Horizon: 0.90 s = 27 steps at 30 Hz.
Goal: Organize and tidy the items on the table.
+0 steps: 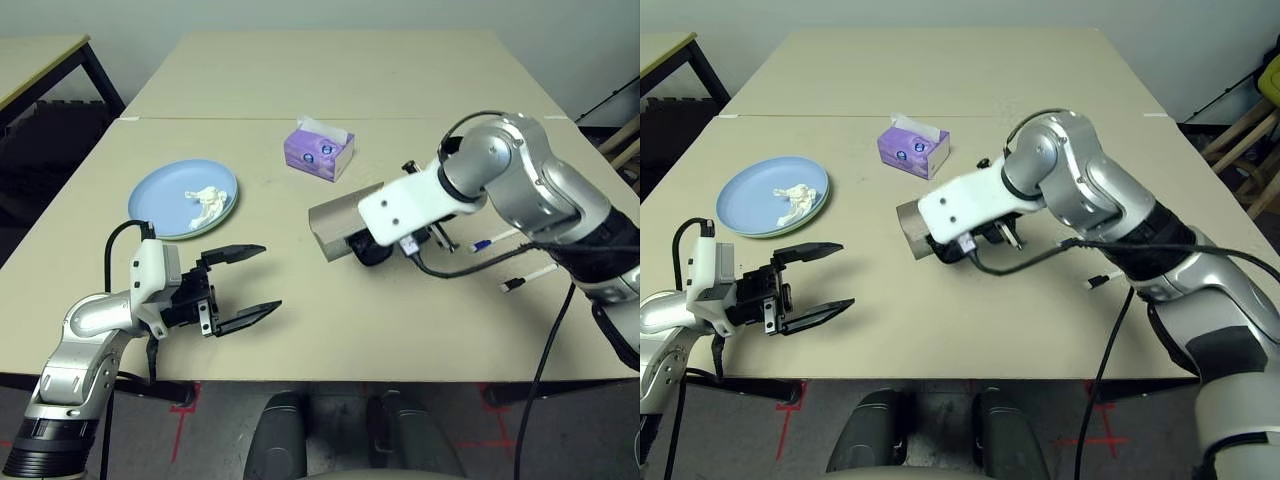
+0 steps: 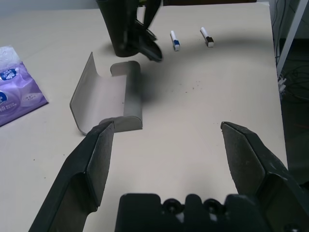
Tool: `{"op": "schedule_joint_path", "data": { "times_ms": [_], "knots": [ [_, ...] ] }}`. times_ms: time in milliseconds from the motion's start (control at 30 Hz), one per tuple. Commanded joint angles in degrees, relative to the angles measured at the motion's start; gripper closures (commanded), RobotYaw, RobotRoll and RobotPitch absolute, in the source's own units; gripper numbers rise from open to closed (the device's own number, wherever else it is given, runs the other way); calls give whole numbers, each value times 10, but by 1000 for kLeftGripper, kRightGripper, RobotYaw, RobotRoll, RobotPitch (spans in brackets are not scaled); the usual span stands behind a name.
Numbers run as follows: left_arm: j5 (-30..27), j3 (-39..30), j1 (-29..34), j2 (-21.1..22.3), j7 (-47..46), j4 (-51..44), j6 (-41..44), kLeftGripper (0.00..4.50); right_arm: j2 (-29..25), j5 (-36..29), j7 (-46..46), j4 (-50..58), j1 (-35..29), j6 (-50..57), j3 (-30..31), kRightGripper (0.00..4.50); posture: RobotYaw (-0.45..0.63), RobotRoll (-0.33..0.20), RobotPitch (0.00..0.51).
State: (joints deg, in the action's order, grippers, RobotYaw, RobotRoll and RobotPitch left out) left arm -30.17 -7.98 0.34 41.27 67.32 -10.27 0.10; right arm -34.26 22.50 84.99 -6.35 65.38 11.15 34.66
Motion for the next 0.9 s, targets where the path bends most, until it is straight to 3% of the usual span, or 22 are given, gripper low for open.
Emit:
{"op": "schedule_joint_path", "data": {
  "times_ms": [33,400,900],
  "knots": [
    [5,-1,6,3,3,-6,-3,0,24,16,-32,-56,21,-36,5,4080,154,0,76],
    [0,-6,12,-4,-9,-19,-1,0,90,61,-87,-169,30,-105,24,4080,170,0,74],
    [-26,-17,2,-23,-40,-43,20,0,133,101,-146,-258,35,-158,27,4080,200,0,78]
  ]
}}
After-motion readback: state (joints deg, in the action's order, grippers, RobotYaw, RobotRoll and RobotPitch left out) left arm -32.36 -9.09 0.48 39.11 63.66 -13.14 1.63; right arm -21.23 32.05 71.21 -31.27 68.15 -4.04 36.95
